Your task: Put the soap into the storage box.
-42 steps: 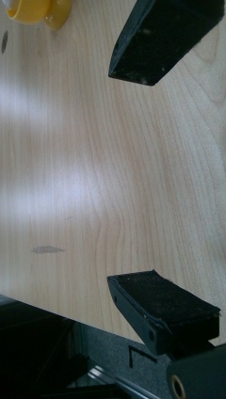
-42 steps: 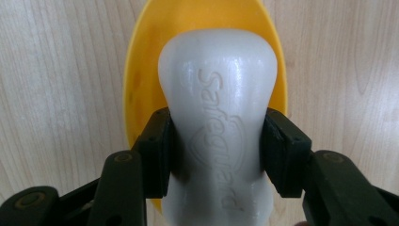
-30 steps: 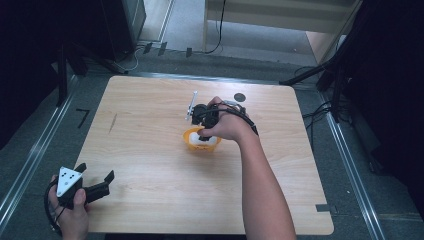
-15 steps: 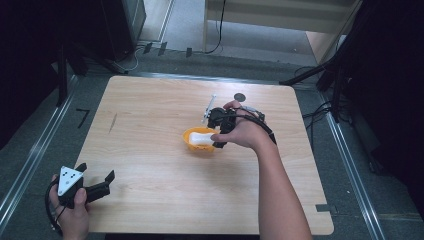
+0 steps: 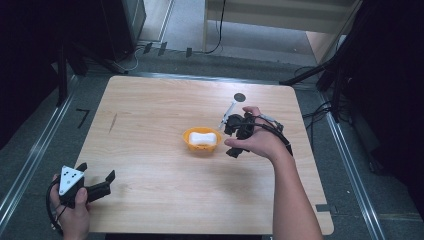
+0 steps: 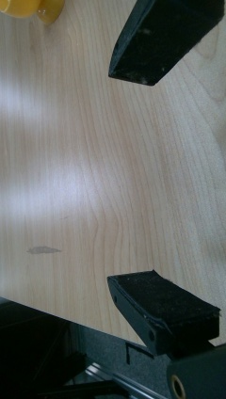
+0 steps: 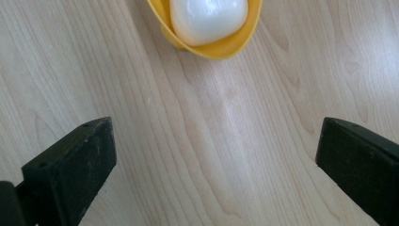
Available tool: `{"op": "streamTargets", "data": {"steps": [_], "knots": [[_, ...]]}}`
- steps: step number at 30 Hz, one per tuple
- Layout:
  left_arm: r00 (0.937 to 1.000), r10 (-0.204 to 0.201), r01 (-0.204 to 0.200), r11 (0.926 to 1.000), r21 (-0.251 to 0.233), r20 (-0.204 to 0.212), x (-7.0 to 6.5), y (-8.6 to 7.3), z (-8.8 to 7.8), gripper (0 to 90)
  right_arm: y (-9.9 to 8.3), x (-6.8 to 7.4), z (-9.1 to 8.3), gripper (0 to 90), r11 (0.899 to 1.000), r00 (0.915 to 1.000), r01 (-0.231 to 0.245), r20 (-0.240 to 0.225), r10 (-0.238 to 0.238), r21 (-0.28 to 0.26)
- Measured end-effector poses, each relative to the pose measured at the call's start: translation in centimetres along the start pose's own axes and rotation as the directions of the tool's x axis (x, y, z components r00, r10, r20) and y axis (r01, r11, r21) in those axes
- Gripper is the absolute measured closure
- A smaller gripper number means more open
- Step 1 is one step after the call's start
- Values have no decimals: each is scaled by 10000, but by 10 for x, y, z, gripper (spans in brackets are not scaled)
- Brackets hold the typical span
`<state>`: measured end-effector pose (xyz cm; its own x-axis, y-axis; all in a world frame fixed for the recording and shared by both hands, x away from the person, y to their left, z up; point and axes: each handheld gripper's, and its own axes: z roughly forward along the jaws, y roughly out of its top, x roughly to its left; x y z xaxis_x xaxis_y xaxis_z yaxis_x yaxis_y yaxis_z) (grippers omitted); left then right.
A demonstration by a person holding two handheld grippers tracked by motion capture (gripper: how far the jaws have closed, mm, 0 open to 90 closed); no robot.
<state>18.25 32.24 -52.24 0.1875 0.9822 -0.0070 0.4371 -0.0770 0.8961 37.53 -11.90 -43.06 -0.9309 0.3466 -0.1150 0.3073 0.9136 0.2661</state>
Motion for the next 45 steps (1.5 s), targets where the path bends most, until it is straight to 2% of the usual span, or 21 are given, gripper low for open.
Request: {"op": "streamTargets", "data": {"steps": [9,11,22,30,33,39,45], "knots": [[10000,24,-24,10000,-30,-33,-1,0,0,39,-26,5,0,0,9982,9984,-534,163,538,-256],[10000,18,-18,10000,-38,5,0,0,0,39,-36,6,0,0,9970,9974,-681,191,688,-361],[10000,64,-64,10000,15,-45,-1,0,0,39,-68,12,-1,0,9937,9942,-1036,255,1048,-427],[9999,158,-158,9999,35,-49,-2,0,1,40,-93,17,-1,0,9882,9898,-1376,279,1397,-675],[9999,140,-140,9999,0,-50,-2,0,1,39,-106,20,0,0,9834,9854,-1655,281,1679,-740],[9999,139,-139,9999,-11,-56,-2,0,1,39,-119,25,0,0,9797,9828,-1754,407,1800,-974],[10000,92,-92,10000,-15,-27,-1,0,0,40,-136,33,-3,0,9716,9759,-2065,471,2130,-1160]]}}
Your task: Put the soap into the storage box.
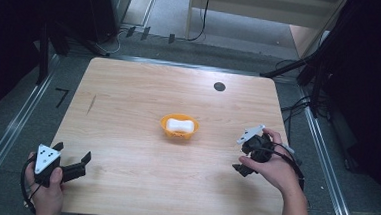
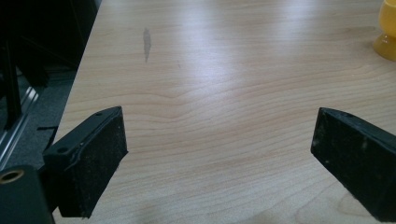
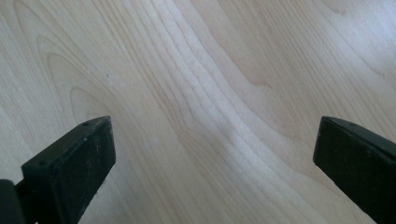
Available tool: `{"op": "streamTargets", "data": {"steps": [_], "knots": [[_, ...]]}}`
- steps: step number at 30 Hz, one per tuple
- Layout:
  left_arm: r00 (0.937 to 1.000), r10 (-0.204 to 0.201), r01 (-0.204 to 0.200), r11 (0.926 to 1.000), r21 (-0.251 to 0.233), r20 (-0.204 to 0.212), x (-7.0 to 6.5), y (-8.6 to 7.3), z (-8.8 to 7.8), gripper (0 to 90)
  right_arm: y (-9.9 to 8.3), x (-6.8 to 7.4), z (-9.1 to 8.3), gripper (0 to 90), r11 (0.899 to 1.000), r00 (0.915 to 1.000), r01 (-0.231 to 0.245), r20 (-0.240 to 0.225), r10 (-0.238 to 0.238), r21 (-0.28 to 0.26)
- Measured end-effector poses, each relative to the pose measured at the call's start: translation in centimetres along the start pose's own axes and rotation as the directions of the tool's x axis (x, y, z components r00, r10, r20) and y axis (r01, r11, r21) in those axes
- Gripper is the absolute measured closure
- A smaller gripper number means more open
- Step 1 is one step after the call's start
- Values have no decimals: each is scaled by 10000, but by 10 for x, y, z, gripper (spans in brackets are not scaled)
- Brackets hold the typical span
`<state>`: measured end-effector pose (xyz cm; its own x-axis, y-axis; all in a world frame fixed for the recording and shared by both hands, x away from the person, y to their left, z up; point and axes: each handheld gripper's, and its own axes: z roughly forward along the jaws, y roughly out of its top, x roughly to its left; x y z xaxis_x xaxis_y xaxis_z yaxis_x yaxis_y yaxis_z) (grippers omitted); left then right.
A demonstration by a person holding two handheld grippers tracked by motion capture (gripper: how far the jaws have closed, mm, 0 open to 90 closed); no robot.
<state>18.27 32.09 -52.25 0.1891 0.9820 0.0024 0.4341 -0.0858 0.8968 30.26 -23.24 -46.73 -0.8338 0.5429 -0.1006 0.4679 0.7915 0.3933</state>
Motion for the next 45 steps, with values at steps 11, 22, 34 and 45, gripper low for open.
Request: {"op": "streamTargets", "data": {"steps": [11,22,34,45], "knots": [[10000,1,-1,10000,-14,6,0,0,0,40,-32,2,1,0,9975,9978,-578,302,590,-404],[10000,31,-31,10000,-50,4,0,0,-1,40,-70,6,2,0,9873,9931,-1106,268,1144,-1138],[10000,10,-10,10000,21,24,0,0,0,40,-111,13,4,0,9614,9850,-1691,-32,1725,-2171],[9998,200,-200,9998,74,4,-2,0,0,40,-146,17,3,0,9040,9715,-2322,-399,2337,-3589]]}}
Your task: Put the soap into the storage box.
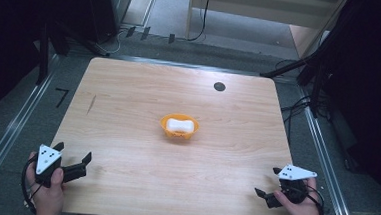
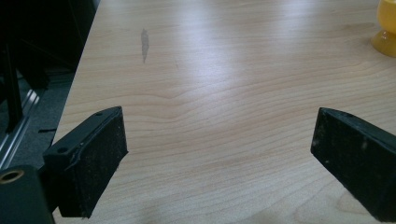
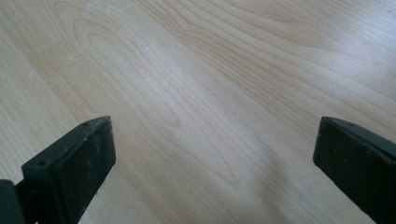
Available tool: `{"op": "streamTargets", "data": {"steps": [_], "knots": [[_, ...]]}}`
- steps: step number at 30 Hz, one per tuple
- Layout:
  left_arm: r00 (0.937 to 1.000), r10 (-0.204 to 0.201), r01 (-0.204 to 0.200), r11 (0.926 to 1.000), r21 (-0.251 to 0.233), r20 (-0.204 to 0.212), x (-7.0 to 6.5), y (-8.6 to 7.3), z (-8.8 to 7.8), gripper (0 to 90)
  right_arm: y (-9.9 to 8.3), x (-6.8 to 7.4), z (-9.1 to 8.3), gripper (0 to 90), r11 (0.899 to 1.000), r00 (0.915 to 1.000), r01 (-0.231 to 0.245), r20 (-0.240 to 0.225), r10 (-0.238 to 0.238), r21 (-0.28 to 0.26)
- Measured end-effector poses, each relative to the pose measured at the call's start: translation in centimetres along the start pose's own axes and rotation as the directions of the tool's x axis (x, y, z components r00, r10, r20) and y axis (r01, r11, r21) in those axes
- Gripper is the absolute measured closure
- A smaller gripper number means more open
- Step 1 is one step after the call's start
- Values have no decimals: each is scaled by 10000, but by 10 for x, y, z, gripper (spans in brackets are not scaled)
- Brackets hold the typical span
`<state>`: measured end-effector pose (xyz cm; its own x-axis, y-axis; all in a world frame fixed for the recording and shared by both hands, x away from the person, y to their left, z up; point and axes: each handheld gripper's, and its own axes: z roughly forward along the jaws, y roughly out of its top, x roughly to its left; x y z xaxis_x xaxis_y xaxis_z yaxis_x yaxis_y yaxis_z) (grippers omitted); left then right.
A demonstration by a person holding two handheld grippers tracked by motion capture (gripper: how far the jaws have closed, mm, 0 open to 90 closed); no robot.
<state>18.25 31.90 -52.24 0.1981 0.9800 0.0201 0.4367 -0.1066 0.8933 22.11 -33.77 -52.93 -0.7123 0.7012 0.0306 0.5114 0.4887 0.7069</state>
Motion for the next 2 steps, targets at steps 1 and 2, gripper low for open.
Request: {"op": "streamTargets", "data": {"steps": [1,2], "knots": [[10000,5,-5,10000,33,14,0,0,0,40,0,0,0,0,10000,10000,0,0,0,0],[10000,-15,15,10000,42,23,0,0,1,40,-1,0,-1,0,9999,10000,-34,-7,34,-134]]}}
